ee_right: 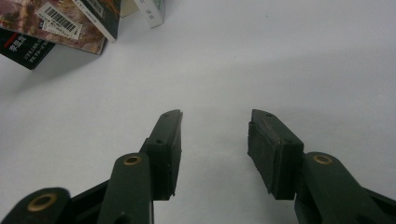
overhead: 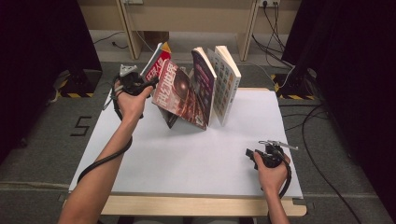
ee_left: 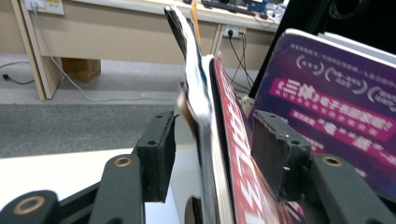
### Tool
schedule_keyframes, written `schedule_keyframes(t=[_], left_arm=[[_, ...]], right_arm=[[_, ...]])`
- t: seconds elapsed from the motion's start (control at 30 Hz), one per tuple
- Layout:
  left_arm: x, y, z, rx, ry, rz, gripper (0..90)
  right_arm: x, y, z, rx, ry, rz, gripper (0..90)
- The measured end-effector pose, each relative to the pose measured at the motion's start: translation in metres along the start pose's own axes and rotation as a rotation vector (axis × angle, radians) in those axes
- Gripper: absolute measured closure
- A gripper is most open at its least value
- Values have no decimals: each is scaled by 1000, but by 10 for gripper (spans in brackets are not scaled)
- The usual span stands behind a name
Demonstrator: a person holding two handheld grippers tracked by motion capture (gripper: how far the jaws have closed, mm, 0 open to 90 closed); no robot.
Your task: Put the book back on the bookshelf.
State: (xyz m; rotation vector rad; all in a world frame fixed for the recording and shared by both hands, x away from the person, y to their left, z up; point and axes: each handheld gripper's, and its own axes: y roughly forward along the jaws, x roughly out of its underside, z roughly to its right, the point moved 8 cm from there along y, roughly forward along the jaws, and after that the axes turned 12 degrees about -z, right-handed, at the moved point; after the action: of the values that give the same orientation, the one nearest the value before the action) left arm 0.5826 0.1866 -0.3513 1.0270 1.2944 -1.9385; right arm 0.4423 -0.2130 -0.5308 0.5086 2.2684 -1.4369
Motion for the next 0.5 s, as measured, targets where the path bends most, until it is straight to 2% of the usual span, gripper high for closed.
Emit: schedule_keyframes(t=[0.2,0.3,0.43,0.5], left_arm=[[17,-15,7,32,-4,-20,497],[24,-20,8,28,7,-24,513],[39,-25,10,42,-3,-61,531],[49,-26,12,43,7,-80,554]], right_arm=[[0,0,-1,0,-13,0,547],[0,0,-1,-1,-13,2,547],[0,1,-1,1,-13,2,547],[0,1,-2,2,-15,1,546]])
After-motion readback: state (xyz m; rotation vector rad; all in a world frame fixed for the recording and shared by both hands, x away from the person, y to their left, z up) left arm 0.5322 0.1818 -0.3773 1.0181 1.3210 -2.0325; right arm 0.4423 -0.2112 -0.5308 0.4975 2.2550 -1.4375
